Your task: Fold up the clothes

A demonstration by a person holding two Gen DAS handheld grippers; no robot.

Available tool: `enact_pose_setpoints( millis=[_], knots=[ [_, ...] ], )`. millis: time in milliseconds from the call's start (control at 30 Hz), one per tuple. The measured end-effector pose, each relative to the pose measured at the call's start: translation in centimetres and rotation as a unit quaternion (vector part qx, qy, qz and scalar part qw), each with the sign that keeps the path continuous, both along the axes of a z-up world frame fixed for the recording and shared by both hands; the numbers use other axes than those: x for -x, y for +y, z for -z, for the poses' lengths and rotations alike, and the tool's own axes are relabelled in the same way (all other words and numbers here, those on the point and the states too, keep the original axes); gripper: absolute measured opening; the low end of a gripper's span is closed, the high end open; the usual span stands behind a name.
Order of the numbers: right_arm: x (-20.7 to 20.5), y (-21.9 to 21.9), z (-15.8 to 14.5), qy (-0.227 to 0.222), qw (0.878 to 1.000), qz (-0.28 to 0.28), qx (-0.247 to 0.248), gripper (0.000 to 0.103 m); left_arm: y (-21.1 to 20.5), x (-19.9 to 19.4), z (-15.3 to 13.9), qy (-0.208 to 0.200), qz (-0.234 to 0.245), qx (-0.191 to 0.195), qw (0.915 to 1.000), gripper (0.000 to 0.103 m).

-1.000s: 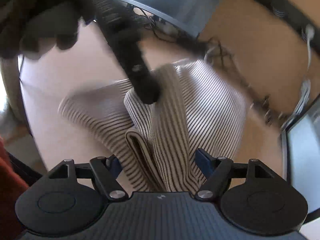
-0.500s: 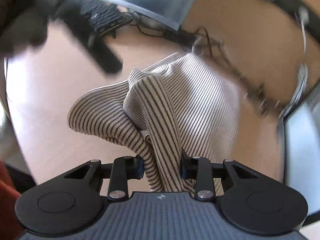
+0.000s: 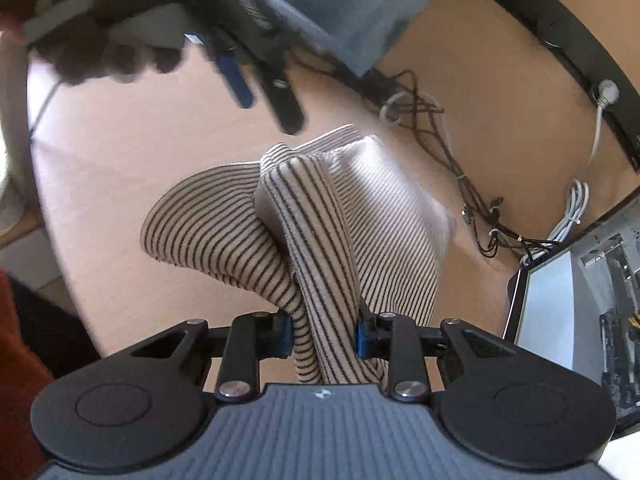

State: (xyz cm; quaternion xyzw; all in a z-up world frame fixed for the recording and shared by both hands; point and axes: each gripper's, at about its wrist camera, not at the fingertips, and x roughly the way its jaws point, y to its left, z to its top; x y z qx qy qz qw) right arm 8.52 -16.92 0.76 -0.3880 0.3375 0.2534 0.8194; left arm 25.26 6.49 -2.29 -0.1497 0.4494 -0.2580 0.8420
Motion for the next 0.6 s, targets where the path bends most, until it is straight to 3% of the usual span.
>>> enact_pose_setpoints(
  millis=[233, 433, 600],
  knots=[
    [4.1, 1.2, -5.0, 0.025, 0.998, -0.033, 0.051, 0.026, -2.2, -0.5, 1.1, -0.015, 0.066, 0.021, 0.9975, 0.103],
    [5.3, 2.9, -9.5, 0.003, 0.989, -0.096, 0.109, 0.026, -5.1, -0.3, 2.1, -0.056, 0.142, -0.059, 0.9866, 0.103],
    [1.9, 3.7, -11.0, 0.021, 0.983, -0.151, 0.103, 0.026, -7.0, 1.1, 2.5, -0.088, 0.202, -0.13, 0.9667, 0.101]
  ],
)
